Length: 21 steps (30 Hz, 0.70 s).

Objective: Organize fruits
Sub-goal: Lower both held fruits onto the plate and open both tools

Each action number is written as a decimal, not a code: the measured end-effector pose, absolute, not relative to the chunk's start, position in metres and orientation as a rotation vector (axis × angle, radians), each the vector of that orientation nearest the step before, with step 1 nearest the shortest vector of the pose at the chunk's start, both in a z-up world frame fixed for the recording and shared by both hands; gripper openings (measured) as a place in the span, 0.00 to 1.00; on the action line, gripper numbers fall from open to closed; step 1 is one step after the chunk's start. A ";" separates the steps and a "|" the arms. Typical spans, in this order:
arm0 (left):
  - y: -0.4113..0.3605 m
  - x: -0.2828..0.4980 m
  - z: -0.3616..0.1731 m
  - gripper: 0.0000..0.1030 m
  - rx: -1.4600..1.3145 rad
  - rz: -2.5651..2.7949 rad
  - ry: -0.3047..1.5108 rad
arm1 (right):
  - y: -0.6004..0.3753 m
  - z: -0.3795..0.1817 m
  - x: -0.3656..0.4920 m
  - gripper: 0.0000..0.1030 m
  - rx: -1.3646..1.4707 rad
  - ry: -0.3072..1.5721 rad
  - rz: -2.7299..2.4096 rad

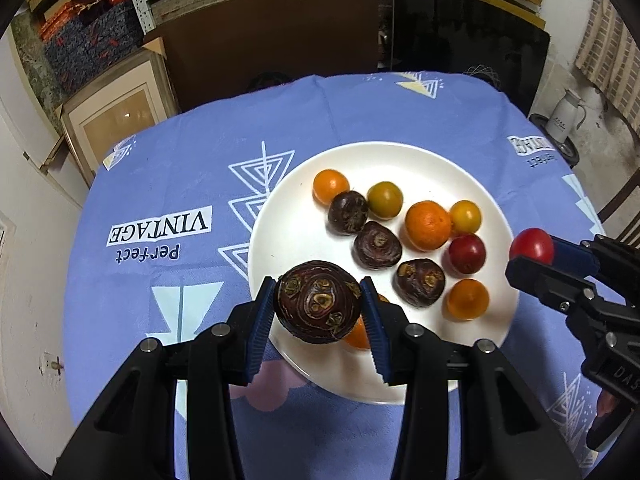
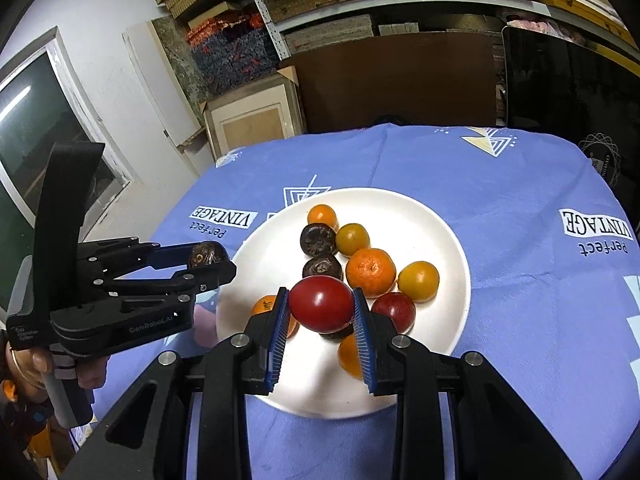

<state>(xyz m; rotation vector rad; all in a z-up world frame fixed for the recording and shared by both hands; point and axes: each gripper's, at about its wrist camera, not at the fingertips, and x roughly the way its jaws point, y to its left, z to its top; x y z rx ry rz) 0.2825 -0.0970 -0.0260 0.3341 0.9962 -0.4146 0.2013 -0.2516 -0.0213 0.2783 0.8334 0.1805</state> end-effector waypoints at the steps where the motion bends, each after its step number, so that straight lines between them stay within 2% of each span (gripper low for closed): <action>1: -0.098 0.284 -0.029 0.41 0.337 -0.411 1.001 | -0.251 -0.023 0.204 0.30 0.276 0.838 0.180; 21: -0.109 0.297 -0.046 0.41 0.362 -0.396 1.016 | -0.248 -0.045 0.233 0.30 0.244 0.885 0.169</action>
